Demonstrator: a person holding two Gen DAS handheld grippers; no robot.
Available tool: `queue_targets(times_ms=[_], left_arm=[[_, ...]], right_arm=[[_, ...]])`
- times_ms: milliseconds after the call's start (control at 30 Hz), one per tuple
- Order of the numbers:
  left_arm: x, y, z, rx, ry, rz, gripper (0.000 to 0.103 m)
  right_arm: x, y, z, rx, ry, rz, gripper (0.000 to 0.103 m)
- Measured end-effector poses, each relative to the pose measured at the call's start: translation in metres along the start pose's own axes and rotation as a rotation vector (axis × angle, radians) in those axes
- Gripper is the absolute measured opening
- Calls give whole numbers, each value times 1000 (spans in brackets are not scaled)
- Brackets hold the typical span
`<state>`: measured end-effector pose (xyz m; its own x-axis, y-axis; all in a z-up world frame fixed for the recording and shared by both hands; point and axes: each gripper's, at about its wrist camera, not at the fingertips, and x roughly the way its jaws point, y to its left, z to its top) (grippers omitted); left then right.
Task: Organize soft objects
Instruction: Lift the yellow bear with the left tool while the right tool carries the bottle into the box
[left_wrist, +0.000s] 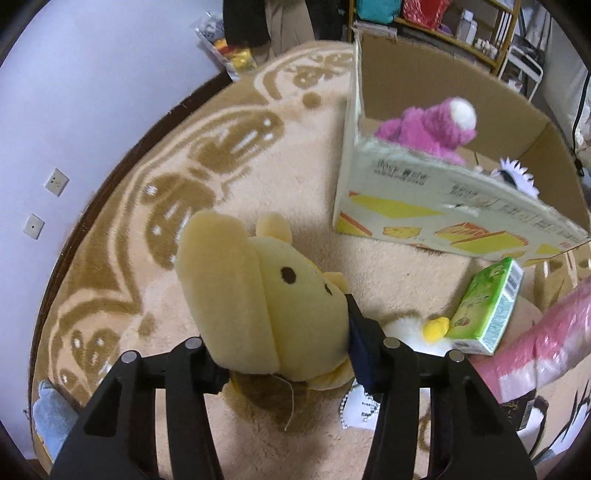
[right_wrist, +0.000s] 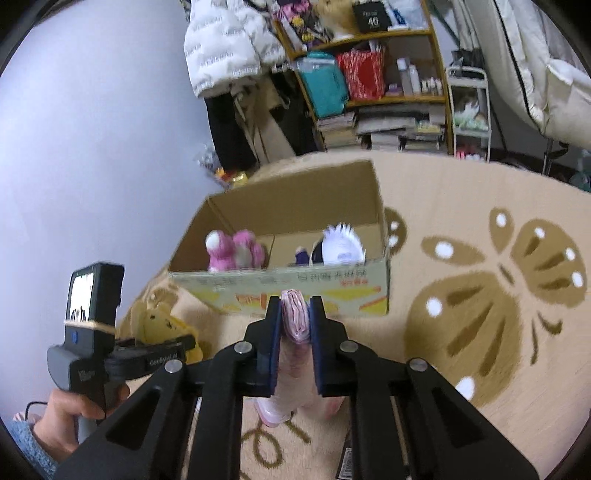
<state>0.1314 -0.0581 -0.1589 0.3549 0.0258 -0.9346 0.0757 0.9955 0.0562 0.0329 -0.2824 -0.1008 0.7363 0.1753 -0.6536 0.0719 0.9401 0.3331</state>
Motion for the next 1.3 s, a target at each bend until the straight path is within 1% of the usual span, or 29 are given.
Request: queue_targets(times_ms=[100, 167, 233, 367, 467, 600, 700, 800, 933, 1033, 1100, 1167, 1200, 1300], left_arm=[[-15, 8, -5, -14, -31, 1, 50], [-25, 16, -6, -25, -59, 15, 50], [-39, 22, -4, -45, -105, 34, 50], [-63, 29, -1, -63, -185, 31, 50], [-78, 27, 3, -44, -247, 38, 50], [-98, 17, 8, 17, -356, 68, 51], [-106, 11, 16, 34, -408, 64, 51], [-115, 7, 25, 42, -440, 49, 51], [-120, -3, 42, 77, -481, 45, 51], [-118, -12, 56, 97, -494, 27, 51], [-115, -16, 66, 100, -490, -2, 51], [-112, -21, 72, 110, -477, -14, 51], [-112, -24, 74, 124, -481, -17, 51], [-104, -31, 80, 139, -475, -15, 51]], right_arm=[[-13, 1, 9, -1, -44, -3, 15], [-22, 2, 13, -6, -69, -2, 15], [-31, 3, 19, -13, -97, 1, 15], [-46, 4, 32, -14, -145, 6, 15], [-52, 7, 45, -15, -175, 17, 15], [-55, 12, 61, -36, -207, 20, 15], [-56, 17, 71, -60, -223, 16, 15], [-53, 21, 82, -70, -245, 18, 15], [-43, 21, 99, -65, -256, 29, 15], [-34, 20, 107, -62, -257, 39, 14], [-26, 20, 110, -63, -251, 43, 14], [-15, 21, 112, -69, -238, 55, 11], [-9, 21, 113, -75, -229, 67, 3], [7, 24, 113, -97, -199, 60, 2]])
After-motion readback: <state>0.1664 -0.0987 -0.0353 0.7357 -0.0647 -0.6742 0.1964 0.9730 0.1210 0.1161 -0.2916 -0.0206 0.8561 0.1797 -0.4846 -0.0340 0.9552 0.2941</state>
